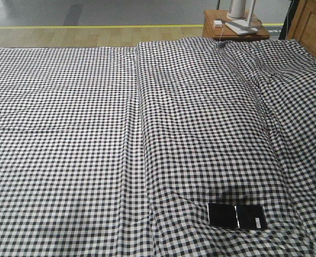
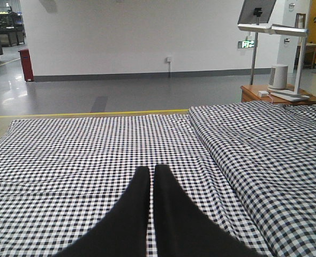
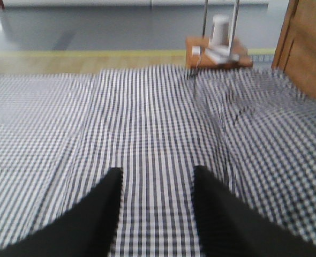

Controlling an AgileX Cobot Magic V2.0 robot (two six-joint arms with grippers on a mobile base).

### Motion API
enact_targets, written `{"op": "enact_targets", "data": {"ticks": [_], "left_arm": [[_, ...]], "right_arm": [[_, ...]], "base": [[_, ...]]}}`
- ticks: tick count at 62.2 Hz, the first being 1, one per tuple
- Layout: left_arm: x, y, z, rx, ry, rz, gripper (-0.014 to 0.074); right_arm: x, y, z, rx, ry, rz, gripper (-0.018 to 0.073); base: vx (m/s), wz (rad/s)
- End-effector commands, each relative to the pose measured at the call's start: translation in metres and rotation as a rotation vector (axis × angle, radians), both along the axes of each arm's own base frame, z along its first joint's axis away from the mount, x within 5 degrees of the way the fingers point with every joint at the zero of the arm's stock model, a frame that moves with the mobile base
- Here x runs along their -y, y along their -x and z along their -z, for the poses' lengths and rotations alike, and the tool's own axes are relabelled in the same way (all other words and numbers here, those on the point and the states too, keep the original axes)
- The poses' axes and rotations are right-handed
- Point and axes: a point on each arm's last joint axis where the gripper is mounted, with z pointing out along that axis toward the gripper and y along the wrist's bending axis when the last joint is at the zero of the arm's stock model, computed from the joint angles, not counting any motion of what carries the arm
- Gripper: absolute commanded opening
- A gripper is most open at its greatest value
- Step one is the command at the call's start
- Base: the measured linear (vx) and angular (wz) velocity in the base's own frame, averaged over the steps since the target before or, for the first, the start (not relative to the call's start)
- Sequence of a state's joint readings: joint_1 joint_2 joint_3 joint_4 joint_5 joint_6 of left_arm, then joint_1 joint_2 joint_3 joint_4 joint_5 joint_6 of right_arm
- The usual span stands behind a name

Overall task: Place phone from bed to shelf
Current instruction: 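Move the right gripper down toward the black folding phone on the bed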

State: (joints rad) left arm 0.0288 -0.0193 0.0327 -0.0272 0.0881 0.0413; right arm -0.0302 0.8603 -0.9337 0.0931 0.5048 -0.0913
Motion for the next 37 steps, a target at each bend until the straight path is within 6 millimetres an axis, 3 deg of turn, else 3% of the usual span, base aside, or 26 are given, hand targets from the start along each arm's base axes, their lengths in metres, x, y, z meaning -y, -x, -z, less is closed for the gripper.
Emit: {"op": "enact_targets", "data": {"ticks": [1,10,28,37], "left_arm": [[0.0,0.002,-0.015,0.103,0.016,0.002,0.0001],[0.0,0.002,-0.015,0.103,0.016,0.002,0.0001],[0.0,0.002,-0.015,0.103,0.016,0.002,0.0001],[0.0,0.002,-0.015,0.103,0.016,0.002,0.0001]], "right_arm": [[0.001,-0.007,-0.008,0.032,0.002,0.008,0.0513],[0.001,-0.016,0.0,-0.024,-0.001,0.006,0.0726],[0.002,-0.016,-0.001,-0.082,-0.079,0.034,0.0713],[0.016,-0.027,-0.006,-0.206,-0.093,0.099,0.0707]], "base": [[0.0,0.0],[0.0,0.0],[0.0,0.0],[0.0,0.0]]}}
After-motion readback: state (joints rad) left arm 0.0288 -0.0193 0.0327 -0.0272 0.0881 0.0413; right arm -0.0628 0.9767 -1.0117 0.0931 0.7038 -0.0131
